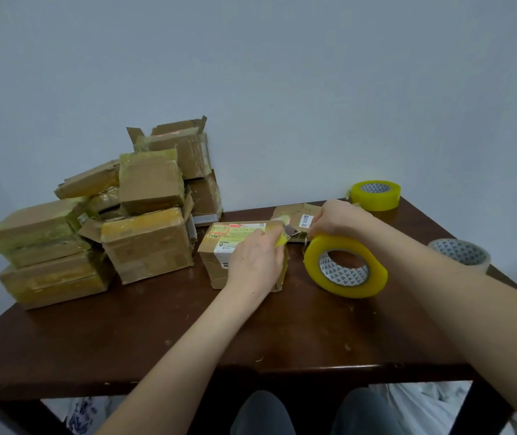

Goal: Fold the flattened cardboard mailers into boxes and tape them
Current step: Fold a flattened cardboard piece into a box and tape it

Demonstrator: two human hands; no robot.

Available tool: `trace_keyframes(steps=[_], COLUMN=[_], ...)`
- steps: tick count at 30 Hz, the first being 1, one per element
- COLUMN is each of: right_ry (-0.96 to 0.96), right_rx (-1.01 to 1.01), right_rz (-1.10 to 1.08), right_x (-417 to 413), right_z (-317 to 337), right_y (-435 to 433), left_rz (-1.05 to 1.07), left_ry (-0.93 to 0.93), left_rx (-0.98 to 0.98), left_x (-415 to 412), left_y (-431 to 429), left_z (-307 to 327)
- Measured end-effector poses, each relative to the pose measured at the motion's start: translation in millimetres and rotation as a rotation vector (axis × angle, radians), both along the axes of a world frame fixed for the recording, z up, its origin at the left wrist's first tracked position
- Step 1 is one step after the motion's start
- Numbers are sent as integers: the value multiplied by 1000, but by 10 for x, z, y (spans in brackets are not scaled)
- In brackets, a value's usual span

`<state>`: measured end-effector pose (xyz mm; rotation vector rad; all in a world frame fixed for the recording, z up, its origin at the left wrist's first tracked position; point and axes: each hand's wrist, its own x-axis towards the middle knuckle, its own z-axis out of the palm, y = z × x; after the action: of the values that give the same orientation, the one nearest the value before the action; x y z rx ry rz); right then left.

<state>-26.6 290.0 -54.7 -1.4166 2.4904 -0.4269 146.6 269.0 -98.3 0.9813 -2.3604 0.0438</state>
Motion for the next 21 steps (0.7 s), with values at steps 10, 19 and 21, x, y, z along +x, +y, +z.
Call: trace_keyframes(steps=[10,19,21], right_ry=[26,48,27], right_rx=[-42,-53,-73], right_rz=[-59,-76,-73], right_x=[-6,26,-26], right_z=[-58,-68,-76], right_y=[-18,-11,22], left_rz=[78,159,153], left_ry=[-194,-400,-420], left_rx=[-41,-86,-71], left_x=[-209,-304,-232], left_y=[-78,-95,-118], left_z=[-1,-38,-143])
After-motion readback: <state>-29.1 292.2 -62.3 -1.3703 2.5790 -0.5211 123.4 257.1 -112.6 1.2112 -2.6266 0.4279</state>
